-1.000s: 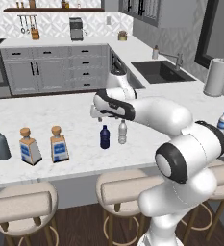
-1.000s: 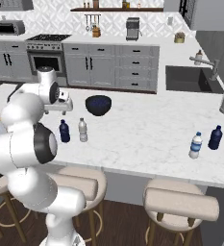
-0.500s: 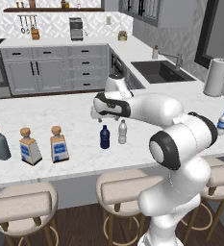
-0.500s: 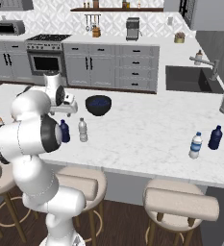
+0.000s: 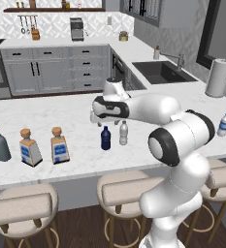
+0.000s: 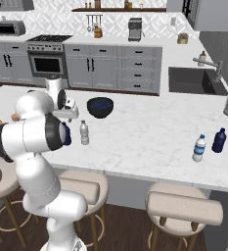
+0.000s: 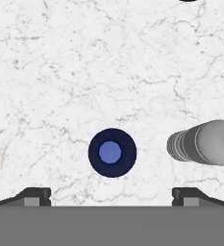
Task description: Move the plastic bottles in the middle to the plastics group, and the glass bottles in the middle to the glass group.
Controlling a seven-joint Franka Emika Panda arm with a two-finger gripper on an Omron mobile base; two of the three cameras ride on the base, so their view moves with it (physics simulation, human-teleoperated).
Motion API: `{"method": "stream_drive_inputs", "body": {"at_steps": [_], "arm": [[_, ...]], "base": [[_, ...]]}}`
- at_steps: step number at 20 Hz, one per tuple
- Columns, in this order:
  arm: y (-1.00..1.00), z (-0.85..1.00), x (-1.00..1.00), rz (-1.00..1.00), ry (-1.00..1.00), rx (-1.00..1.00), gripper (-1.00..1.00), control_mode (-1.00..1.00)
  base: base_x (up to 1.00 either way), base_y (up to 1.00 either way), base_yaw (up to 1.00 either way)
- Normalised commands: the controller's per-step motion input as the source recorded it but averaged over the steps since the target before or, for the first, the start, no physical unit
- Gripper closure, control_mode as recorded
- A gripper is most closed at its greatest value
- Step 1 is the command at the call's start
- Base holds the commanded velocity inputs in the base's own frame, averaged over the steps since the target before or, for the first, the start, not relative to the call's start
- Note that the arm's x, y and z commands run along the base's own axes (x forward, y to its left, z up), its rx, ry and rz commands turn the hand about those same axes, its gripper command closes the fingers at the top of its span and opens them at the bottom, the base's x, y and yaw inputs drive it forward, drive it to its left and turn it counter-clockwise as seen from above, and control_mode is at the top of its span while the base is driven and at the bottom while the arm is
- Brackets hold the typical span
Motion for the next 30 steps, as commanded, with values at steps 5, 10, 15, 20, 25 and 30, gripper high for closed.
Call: {"method": "stream_drive_inputs", "body": {"at_steps": [5,10,15,20,25,30], "arm": [[0.02,-0.24,0.06,0.00,0.07,-0.01,-1.00,-1.00],[0.00,-0.32,0.03,0.00,0.02,0.00,-1.00,-1.00],[0.00,-0.12,0.10,0.00,0.00,0.00,-1.00,-1.00],[0.00,-0.02,0.11,0.00,0.01,0.00,-1.00,-1.00],[0.00,-0.01,0.03,0.00,0.00,0.00,-1.00,-1.00],[0.07,-0.08,0.06,0.00,0.00,0.00,-1.00,-1.00]], "base": [[0.00,0.00,0.00],[0.00,0.00,0.00],[0.00,0.00,0.00],[0.00,0.00,0.00],[0.00,0.00,0.00],[0.00,0.00,0.00]]}}
